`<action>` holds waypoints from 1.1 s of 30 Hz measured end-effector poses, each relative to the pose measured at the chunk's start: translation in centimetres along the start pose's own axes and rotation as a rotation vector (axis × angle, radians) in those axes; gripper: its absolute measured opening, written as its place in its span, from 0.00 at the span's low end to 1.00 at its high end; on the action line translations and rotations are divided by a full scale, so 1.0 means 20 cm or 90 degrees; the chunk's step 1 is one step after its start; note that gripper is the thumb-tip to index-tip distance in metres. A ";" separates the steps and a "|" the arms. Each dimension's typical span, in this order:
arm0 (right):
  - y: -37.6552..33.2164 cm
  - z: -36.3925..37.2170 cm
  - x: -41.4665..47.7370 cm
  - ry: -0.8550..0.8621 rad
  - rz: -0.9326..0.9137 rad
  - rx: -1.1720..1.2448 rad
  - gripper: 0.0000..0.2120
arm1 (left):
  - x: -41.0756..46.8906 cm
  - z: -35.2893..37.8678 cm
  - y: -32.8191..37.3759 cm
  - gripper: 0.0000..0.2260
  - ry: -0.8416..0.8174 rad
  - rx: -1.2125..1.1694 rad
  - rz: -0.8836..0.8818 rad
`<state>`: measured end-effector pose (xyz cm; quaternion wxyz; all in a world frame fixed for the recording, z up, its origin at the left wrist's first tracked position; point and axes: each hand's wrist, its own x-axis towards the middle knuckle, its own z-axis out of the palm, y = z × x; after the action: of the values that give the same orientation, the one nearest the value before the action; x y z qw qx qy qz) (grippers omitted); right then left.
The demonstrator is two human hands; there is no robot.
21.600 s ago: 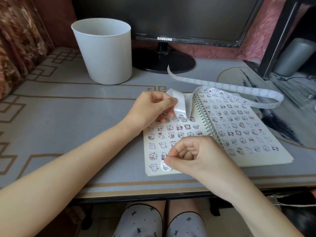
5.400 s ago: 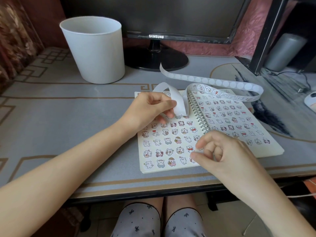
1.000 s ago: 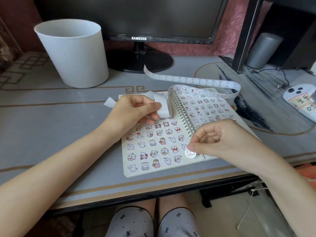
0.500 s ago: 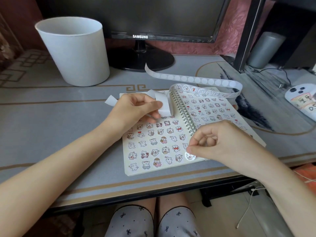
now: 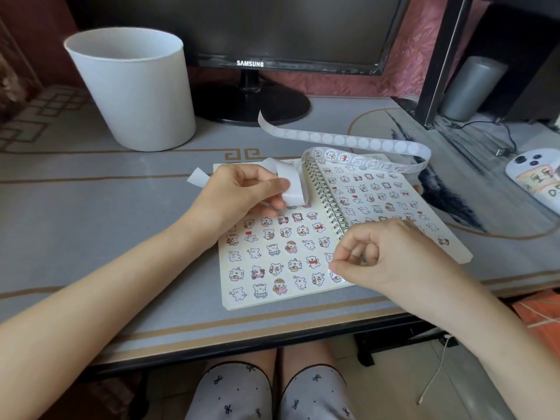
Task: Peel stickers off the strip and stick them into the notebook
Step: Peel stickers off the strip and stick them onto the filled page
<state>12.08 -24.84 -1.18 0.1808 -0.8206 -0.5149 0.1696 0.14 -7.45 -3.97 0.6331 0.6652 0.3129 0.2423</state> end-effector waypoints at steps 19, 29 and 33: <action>0.05 0.03 -0.02 0.061 -0.048 -0.013 0.08 | 0.00 0.00 0.00 0.06 0.001 0.006 -0.005; 0.12 0.03 0.03 0.019 -0.012 0.244 0.06 | 0.00 0.00 0.00 0.08 0.001 0.012 -0.007; 0.12 0.06 0.04 0.036 -0.009 0.240 0.09 | 0.00 0.00 0.00 0.07 0.000 0.011 -0.006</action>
<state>13.79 -24.92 -3.40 0.3472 -0.7729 -0.4746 0.2384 0.18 -7.43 -3.95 0.6286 0.6691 0.3180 0.2367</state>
